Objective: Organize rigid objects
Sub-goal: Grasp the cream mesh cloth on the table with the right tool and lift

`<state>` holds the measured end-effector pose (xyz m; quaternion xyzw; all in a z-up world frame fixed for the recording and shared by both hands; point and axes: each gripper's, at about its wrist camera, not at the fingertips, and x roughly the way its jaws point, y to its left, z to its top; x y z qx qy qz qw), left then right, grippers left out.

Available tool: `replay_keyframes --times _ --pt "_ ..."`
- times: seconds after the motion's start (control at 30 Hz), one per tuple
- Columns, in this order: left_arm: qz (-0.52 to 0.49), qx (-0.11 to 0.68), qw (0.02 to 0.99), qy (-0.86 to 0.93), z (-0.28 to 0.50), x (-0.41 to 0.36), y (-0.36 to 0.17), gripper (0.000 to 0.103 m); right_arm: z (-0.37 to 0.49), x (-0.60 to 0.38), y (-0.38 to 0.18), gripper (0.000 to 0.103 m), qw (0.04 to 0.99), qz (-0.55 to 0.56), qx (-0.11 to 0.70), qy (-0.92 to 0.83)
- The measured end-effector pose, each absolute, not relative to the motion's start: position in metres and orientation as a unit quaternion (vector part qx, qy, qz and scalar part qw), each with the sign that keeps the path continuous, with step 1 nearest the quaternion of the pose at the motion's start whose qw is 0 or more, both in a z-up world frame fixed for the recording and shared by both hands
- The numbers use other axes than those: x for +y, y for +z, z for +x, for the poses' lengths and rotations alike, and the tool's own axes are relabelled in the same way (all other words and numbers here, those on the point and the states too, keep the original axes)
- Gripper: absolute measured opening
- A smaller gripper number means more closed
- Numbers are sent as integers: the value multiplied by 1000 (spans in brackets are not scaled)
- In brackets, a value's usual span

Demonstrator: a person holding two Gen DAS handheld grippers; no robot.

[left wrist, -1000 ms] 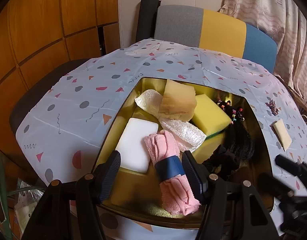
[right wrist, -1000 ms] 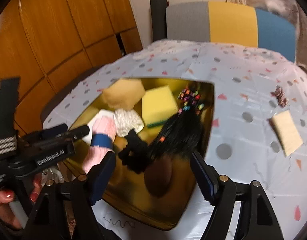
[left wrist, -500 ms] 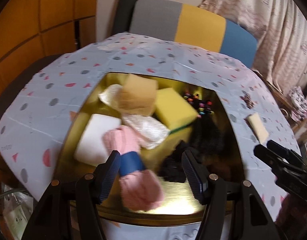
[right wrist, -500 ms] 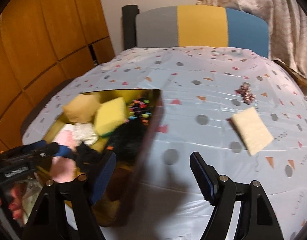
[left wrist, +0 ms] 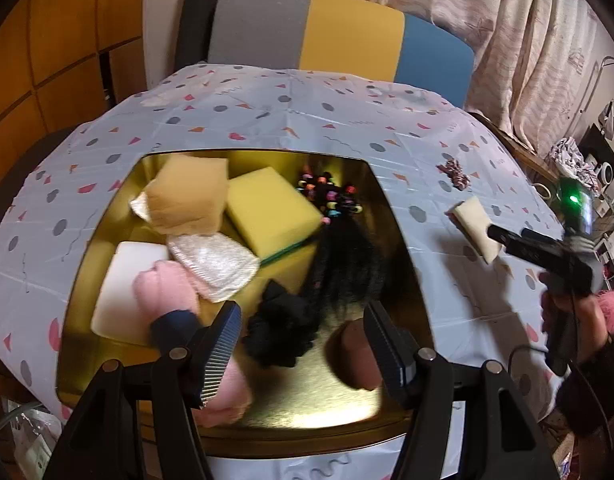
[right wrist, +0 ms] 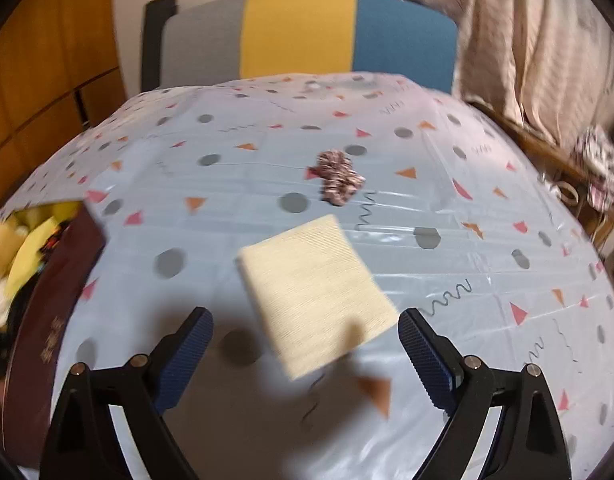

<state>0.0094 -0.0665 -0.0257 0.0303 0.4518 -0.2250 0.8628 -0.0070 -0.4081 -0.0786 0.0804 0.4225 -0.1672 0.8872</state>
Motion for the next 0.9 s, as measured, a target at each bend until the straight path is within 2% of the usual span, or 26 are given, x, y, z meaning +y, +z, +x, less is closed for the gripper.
replay_keyframes --times 0.17,0.33,0.47,0.73,0.9 --pt "35 456 858 -234 8 -81 -24 64 21 -427 -89 103 888 69 435 -134" --pt "44 460 854 -238 8 -92 -24 64 40 -425 -109 103 875 33 471 -111" --pt "48 464 851 -240 9 -101 -24 64 41 -433 -118 103 871 53 476 -111" --pt "57 463 847 -256 10 -126 -17 64 29 -445 -123 93 875 107 461 -106" --pt "72 459 845 -264 11 -149 -9 64 25 -439 -120 74 877 98 462 -89"
